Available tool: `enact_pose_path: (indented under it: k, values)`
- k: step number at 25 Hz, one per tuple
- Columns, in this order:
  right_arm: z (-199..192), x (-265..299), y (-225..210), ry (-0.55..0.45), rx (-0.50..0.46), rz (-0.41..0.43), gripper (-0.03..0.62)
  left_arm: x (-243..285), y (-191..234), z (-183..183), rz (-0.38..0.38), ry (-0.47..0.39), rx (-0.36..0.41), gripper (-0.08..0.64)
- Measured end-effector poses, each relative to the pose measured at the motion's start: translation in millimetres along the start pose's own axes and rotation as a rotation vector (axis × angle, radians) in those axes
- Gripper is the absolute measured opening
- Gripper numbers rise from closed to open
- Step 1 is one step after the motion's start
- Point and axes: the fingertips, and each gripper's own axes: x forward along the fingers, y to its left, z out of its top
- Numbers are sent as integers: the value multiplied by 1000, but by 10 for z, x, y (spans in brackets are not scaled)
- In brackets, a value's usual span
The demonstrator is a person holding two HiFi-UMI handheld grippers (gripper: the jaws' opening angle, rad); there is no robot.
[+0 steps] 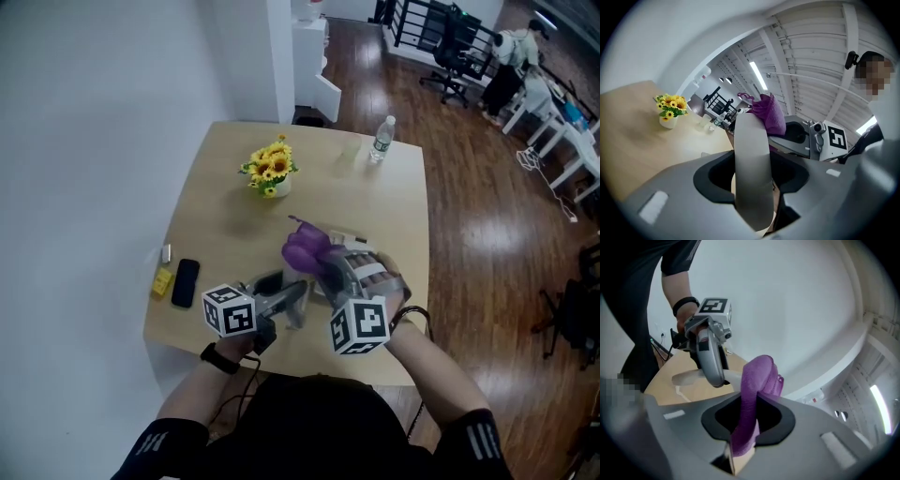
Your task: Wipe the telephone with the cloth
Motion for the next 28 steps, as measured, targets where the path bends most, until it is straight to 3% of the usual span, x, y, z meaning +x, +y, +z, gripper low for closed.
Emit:
enact_pose_path:
  k: [3, 5, 9, 15, 21, 25, 28]
  values:
    - [60, -25, 262, -11, -27, 53, 64, -48, 7, 10, -7, -6, -2, 213]
    - [91, -61, 341, -37, -14, 62, 64, -55, -22, 5, -56, -16, -34, 213]
    - [134, -236, 27, -139, 141, -1, 64, -107, -285, 89, -282, -61, -173, 213]
    - [63, -352, -395, -185, 293, -60, 64, -133, -735, 225, -526, -99, -169, 213]
    - [221, -423, -261, -232, 307, -25, 64, -169, -811, 386, -618, -193, -228, 213]
    - [316, -492, -150, -242, 230, 10, 64, -206, -802, 400, -639, -202, -252, 213]
    - [357, -531, 71, -238, 132, 99, 63, -232, -710, 422, -626, -218, -267, 213]
